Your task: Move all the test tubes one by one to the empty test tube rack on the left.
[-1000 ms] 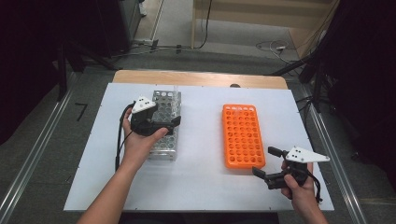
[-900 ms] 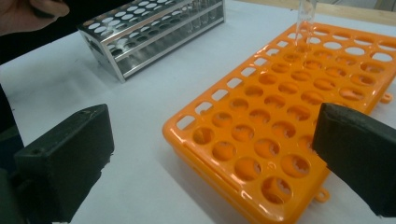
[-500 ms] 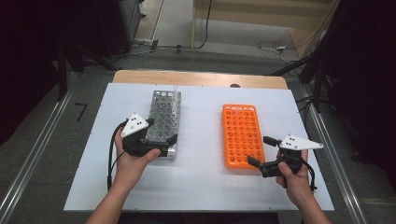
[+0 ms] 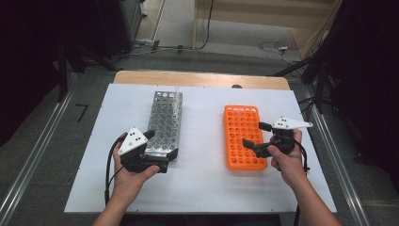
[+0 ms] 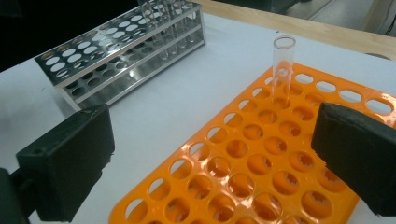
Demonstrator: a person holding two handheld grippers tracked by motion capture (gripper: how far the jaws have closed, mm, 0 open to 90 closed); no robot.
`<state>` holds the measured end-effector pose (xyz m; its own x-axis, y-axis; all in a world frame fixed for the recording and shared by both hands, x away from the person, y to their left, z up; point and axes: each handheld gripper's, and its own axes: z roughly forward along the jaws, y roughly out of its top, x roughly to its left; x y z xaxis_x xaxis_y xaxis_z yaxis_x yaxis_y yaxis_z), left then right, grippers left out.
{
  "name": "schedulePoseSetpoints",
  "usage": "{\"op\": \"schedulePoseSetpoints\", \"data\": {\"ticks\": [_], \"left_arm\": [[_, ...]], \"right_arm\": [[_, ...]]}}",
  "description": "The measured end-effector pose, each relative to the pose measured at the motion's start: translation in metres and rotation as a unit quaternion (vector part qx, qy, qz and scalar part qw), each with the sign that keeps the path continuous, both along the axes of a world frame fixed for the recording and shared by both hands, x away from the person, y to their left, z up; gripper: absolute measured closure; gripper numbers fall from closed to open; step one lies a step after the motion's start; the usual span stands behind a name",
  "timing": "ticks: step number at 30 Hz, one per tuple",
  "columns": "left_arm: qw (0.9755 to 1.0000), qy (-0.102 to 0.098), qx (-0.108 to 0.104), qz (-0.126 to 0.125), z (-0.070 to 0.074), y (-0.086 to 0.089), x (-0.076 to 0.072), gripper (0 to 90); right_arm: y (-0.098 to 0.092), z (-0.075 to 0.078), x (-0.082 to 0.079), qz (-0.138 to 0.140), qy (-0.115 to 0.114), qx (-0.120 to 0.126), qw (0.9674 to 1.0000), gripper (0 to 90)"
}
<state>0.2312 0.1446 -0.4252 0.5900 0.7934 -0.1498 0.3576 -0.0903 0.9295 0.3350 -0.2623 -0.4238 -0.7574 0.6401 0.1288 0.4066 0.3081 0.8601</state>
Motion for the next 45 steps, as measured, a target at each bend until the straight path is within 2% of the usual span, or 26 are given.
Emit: {"op": "schedulePoseSetpoints", "data": {"ticks": [2,9,10,12,15,17,20,26,27,30,33,36,41,45], "left_arm": [[1.0000,0.001,-0.001,0.000,-0.002,0.001,-0.002,0.0],[0.9999,0.008,-0.005,0.003,-0.006,0.005,-0.003,0.0],[0.9999,0.008,-0.006,0.003,-0.006,0.005,-0.003,0.0],[0.9999,0.009,-0.009,0.004,-0.007,0.006,-0.003,0.0],[0.9999,0.009,-0.012,0.005,-0.006,0.006,-0.003,0.0],[0.9999,0.010,-0.009,0.005,-0.006,0.005,-0.003,0.0],[0.9999,0.012,-0.009,0.005,-0.007,0.004,-0.002,0.0],[0.9999,0.011,-0.008,0.004,-0.007,0.004,-0.003,0.0],[0.9999,0.011,-0.007,0.004,-0.007,0.004,-0.003,0.0],[0.9999,0.013,-0.010,0.005,-0.008,0.005,-0.002,0.0],[0.9998,0.014,-0.011,0.004,-0.008,0.005,-0.002,0.0],[0.9998,0.016,-0.013,0.003,-0.008,0.004,-0.001,0.0],[0.9998,0.016,-0.013,0.003,-0.008,0.003,-0.001,0.0],[0.9998,0.018,-0.013,0.003,-0.009,0.003,0.000,0.0]], "right_arm": [[0.005,-0.001,0.012,-0.003,0.008,-0.004,1.0000,0.0],[0.012,-0.001,0.031,-0.023,0.015,-0.011,0.9995,5.5],[0.014,-0.002,0.033,-0.028,0.019,-0.013,0.9993,8.1],[0.018,-0.005,0.041,-0.040,0.024,-0.021,0.9987,20.1],[0.021,-0.008,0.046,-0.046,0.029,-0.030,0.9981,25.1],[0.027,-0.013,0.054,-0.056,0.032,-0.045,0.9969,35.0],[0.033,-0.018,0.062,-0.052,0.041,-0.054,0.9963,39.7],[0.040,-0.021,0.069,-0.065,0.047,-0.066,0.9946,43.7],[0.041,-0.023,0.072,-0.075,0.045,-0.075,0.9933,47.4],[0.041,-0.024,0.074,-0.082,0.042,-0.082,0.9924,51.4],[0.041,-0.026,0.077,-0.079,0.046,-0.076,0.9929,59.0],[0.042,-0.028,0.080,-0.079,0.046,-0.089,0.9919,65.5],[0.041,-0.031,0.082,-0.085,0.046,-0.097,0.9906,68.7],[0.046,-0.031,0.084,-0.092,0.039,-0.117,0.9882,71.6]]}}
